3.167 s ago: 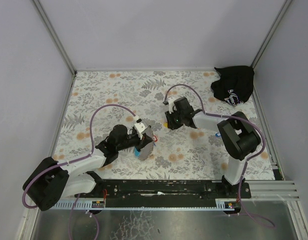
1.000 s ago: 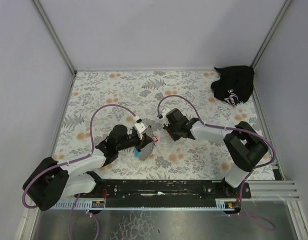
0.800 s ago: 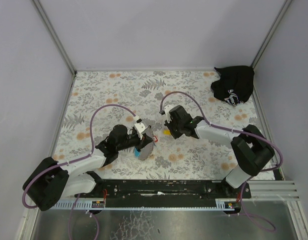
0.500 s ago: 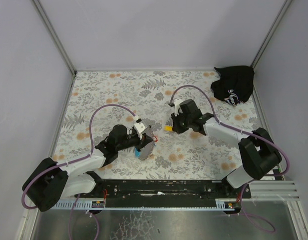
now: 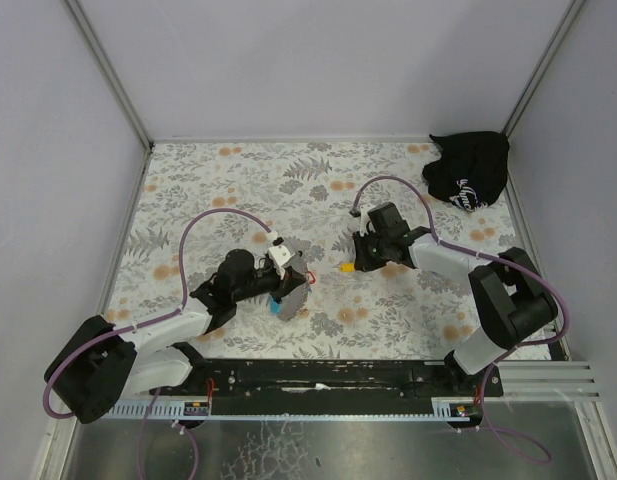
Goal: Put the keys on the keyring
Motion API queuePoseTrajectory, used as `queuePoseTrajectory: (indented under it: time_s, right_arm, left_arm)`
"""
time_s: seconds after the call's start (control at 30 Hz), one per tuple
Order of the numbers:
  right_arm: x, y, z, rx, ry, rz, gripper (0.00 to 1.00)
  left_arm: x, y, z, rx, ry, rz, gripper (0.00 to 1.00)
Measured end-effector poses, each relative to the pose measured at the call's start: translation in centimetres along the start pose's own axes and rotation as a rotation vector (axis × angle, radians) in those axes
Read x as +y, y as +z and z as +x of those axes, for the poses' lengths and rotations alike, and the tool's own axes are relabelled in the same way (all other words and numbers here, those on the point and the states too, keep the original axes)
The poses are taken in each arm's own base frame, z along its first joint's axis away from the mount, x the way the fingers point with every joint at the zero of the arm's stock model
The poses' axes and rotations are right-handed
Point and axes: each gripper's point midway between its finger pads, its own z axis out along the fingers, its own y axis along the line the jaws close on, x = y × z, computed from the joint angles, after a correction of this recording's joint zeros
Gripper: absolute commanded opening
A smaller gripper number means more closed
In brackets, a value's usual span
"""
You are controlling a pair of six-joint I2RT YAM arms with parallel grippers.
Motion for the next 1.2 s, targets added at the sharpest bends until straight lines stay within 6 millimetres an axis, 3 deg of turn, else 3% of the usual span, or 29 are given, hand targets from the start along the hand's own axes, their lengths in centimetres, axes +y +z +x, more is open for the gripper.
queuePoseTrajectory:
  time_s: [0.2, 0.43, 1.2]
  right_arm:
    - [-0.5, 0.0, -0.3, -0.016, -0.003, 0.030, 0.27]
    - [-0.8, -0.7, -1.1, -0.060, -0.017, 0.056, 0.30]
    - [-2.1, 0.2, 0.7, -0.075, 0.031, 0.113, 0.24]
  left_arm:
    - [0.0, 0.0, 0.0, 0.000, 0.000, 0.000, 0.00]
    - [0.0, 0.0, 0.0, 0.000, 0.000, 0.000, 0.00]
    - [0.0, 0.0, 0.0, 0.001, -0.002, 0.001, 0.00]
